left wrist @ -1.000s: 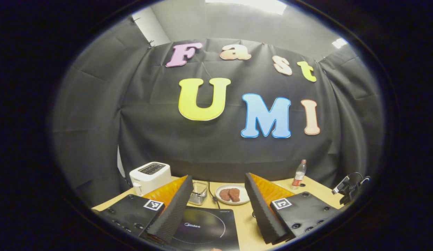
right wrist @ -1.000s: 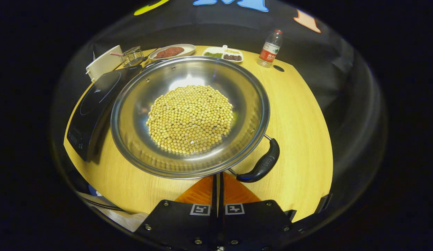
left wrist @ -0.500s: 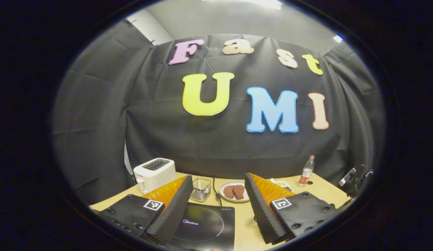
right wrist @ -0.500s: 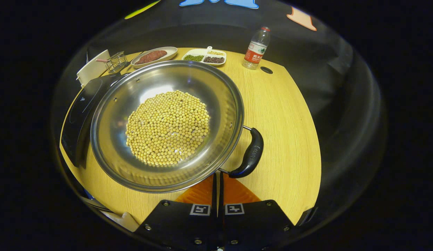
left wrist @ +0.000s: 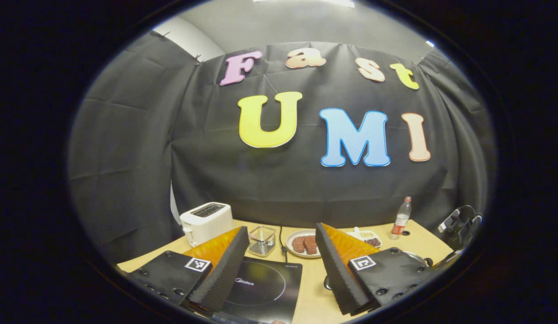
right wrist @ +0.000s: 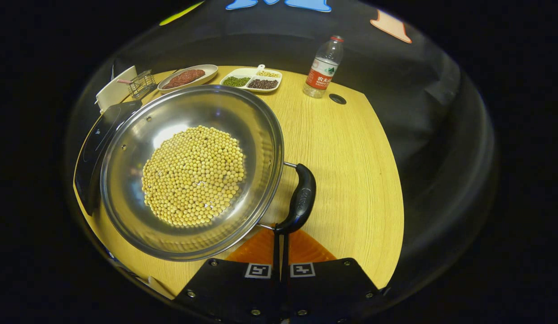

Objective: First push the handle of the pot to place it horizontally, then grasp the pot with both hands and set it on the induction cooktop.

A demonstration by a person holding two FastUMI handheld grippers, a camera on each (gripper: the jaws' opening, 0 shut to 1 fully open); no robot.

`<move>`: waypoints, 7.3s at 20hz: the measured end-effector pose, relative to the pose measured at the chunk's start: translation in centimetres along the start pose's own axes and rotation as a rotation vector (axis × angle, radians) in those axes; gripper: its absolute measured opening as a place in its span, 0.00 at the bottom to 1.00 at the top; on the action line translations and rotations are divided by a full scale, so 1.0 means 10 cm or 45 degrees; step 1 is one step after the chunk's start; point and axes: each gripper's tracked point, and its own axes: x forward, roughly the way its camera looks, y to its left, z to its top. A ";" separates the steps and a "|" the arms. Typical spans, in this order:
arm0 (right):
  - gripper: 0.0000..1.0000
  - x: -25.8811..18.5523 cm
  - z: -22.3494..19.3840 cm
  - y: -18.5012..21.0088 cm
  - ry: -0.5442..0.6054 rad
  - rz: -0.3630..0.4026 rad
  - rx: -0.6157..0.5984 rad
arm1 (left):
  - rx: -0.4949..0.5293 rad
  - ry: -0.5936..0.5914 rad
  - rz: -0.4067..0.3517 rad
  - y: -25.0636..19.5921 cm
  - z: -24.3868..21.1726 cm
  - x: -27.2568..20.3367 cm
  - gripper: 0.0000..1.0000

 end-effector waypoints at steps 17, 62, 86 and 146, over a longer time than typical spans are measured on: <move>0.57 -0.13 0.39 -0.28 -0.276 -0.084 0.025 | 0.019 0.118 0.001 -0.14 -0.47 0.10 0.95; 0.99 0.41 0.84 0.00 -0.285 0.222 0.384 | 0.050 0.931 -0.313 -1.37 -2.71 0.83 0.96; 0.52 0.19 0.76 -0.01 -0.281 0.268 0.405 | -0.049 0.906 -0.258 -1.24 -2.65 0.83 0.63; 0.52 -0.44 1.55 3.27 -0.255 0.248 0.405 | -0.079 0.855 -0.218 2.05 -2.39 1.33 0.64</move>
